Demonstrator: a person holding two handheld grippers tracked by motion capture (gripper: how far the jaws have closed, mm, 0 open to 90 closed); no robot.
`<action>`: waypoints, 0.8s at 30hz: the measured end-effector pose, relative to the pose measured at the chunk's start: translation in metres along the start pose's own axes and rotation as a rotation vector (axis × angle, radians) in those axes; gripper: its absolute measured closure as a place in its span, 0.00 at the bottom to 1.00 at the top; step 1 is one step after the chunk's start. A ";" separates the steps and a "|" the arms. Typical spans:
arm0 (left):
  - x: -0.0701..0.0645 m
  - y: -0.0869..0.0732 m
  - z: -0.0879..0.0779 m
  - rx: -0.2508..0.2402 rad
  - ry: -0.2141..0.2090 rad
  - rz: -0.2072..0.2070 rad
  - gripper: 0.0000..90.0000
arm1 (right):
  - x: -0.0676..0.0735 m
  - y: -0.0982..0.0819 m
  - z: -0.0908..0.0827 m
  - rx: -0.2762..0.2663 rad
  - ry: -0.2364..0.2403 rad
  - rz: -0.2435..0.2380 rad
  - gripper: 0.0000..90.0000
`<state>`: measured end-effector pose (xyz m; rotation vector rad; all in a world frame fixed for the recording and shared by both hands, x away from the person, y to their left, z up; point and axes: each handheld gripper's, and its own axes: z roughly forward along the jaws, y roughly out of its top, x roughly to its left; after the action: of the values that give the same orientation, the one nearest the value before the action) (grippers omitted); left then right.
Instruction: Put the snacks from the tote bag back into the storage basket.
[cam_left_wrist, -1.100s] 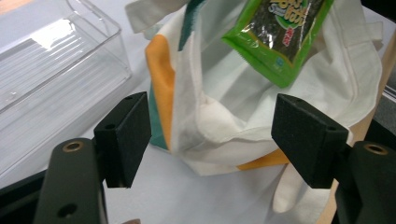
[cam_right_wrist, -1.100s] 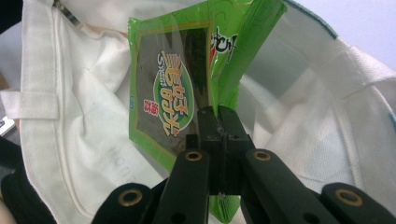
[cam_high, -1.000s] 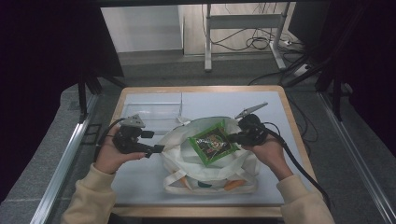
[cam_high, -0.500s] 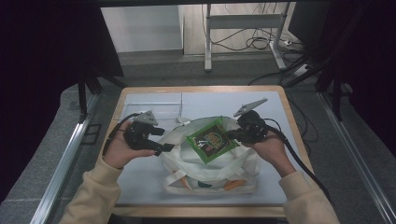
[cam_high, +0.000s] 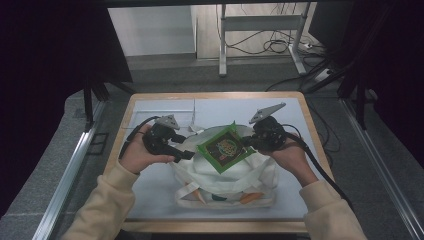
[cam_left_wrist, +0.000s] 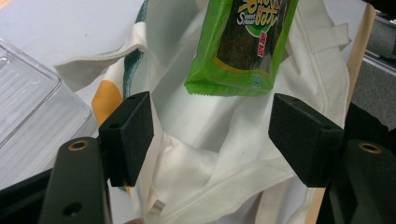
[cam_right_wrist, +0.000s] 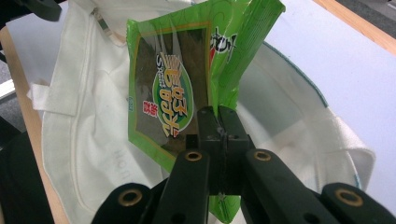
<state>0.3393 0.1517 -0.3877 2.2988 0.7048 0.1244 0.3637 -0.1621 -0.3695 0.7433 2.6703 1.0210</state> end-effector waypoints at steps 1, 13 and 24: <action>0.000 0.001 0.001 0.005 0.000 0.004 0.35 | 0.000 0.000 0.000 -0.002 0.001 -0.005 0.99; 0.000 0.022 0.010 0.053 -0.034 0.059 0.40 | 0.005 0.005 -0.002 -0.029 0.002 -0.068 0.99; 0.003 0.029 0.026 0.107 -0.098 0.090 0.47 | 0.012 0.006 0.003 -0.057 0.031 -0.135 0.98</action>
<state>0.3624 0.1202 -0.3885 2.4214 0.5702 0.0159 0.3569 -0.1507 -0.3683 0.5321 2.6627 1.0764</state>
